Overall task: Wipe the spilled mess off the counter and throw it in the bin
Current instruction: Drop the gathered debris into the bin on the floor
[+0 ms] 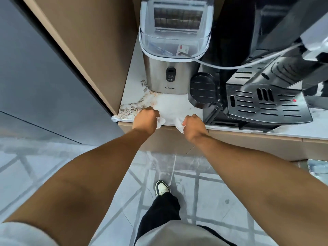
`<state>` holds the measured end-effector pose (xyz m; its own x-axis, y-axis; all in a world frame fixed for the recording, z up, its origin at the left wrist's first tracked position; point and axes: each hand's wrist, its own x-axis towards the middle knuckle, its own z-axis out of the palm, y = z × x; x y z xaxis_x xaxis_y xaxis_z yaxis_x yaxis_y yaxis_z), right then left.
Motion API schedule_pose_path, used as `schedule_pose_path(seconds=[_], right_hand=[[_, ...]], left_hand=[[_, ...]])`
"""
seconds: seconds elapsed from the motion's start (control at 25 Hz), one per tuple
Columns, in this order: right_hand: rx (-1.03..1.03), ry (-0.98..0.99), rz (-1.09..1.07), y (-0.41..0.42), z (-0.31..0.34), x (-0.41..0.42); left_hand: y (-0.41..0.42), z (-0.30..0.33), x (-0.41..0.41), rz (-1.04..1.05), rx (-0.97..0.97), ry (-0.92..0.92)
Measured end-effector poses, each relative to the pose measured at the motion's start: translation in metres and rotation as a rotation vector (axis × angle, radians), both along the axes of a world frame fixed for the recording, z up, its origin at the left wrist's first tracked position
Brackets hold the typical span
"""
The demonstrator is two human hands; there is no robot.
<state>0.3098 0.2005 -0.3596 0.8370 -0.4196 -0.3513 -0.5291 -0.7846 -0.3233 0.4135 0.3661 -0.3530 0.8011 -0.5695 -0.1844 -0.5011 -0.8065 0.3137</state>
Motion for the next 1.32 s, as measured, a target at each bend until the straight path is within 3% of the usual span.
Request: schedule_pose_path(seconds=[0.36, 0.96, 1.32], right_hand=[[0.030, -0.040, -0.175, -0.045, 0.033, -0.146], [-0.064, -0.105, -0.682, -0.176, 0.054, -0.433], [-0.078, -0.101, -0.968, -0.245, 0.052, -0.555]], left_hand=[[-0.048, 0.033, -0.132, -0.052, -0.038, 0.042], [-0.241, 0.044, -0.354, -0.636, -0.051, -0.065], [-0.372, 0.039, -0.447, -0.924, -0.081, -0.038]])
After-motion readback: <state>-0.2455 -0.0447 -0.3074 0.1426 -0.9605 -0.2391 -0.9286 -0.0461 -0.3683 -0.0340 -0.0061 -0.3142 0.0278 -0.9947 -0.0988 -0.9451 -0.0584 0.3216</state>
